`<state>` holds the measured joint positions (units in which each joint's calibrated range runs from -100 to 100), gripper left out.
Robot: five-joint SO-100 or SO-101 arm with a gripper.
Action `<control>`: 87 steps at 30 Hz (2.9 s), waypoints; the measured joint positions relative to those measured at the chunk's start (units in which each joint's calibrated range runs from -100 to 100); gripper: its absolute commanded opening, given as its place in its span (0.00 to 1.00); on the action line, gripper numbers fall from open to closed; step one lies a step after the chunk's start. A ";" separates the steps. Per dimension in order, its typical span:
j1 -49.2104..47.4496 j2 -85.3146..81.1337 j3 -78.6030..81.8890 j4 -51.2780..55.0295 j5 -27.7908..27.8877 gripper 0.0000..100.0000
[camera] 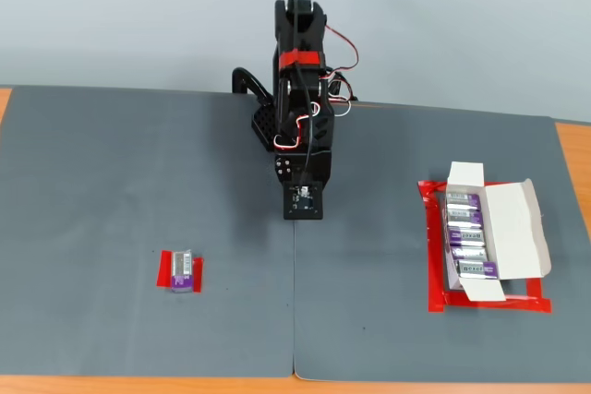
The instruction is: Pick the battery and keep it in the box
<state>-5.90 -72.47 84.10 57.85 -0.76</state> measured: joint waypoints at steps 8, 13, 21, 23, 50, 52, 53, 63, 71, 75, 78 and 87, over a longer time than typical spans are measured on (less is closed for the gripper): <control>2.36 15.72 -15.09 -0.78 0.00 0.02; 8.03 24.04 -26.04 -0.78 0.00 0.02; 16.29 37.04 -38.71 -0.95 6.15 0.02; 18.35 40.10 -41.13 -0.95 7.03 0.02; 27.49 72.81 -57.84 -12.23 18.75 0.02; 27.56 73.83 -58.19 -12.23 18.75 0.02; 27.49 74.34 -58.46 -12.23 18.80 0.02; 27.49 76.81 -59.81 -12.23 18.85 0.26; 25.57 76.81 -59.99 -12.23 18.80 0.26; 24.39 76.81 -59.99 -12.23 18.80 0.26; 24.02 76.81 -59.99 -12.23 18.80 0.26; 23.95 79.18 -59.99 -12.23 18.51 0.26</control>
<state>18.05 6.71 24.11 45.62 17.75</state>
